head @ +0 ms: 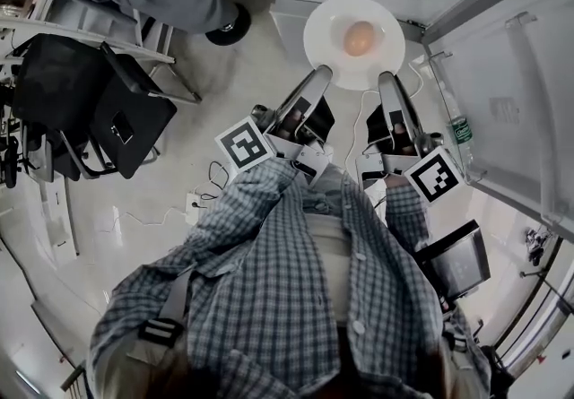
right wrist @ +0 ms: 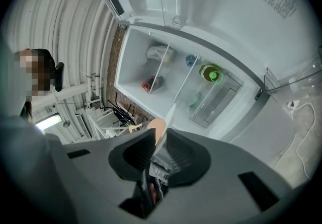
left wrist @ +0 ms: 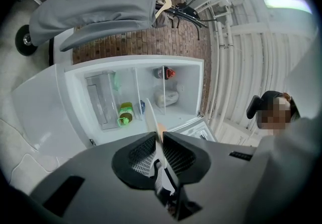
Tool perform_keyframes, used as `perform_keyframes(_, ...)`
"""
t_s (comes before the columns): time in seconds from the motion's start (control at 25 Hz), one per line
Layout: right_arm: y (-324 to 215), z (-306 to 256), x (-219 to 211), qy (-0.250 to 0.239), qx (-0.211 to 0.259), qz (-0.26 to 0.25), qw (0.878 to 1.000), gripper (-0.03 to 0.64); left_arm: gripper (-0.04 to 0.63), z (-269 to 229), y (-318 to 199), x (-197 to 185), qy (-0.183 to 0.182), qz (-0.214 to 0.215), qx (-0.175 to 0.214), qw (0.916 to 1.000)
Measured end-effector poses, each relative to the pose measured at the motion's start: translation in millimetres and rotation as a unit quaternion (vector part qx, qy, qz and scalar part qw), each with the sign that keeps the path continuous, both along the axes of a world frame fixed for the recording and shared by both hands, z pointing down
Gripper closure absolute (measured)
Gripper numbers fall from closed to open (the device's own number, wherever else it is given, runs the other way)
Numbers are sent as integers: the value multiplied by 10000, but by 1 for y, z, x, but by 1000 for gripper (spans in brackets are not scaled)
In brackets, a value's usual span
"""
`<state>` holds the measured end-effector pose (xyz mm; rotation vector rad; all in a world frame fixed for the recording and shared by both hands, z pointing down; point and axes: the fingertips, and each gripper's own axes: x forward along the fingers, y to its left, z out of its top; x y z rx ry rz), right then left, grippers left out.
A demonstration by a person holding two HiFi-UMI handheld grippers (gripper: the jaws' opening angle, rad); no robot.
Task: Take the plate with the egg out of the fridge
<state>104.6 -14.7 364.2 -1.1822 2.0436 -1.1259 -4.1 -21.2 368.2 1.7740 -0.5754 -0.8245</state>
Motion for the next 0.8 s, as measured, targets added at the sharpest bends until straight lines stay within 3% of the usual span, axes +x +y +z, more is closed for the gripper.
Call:
perform_keyframes(0.36, -9, -2, -31, -119, -77, -16, 9999, 543, 545, -3, -8, -31, 51, -48, -101, 9999)
perform_keyframes(0.8, -6, -1, -29, -133, -39, 165, 9998, 545, 545, 0, -8, -29, 186, 88, -84, 9998)
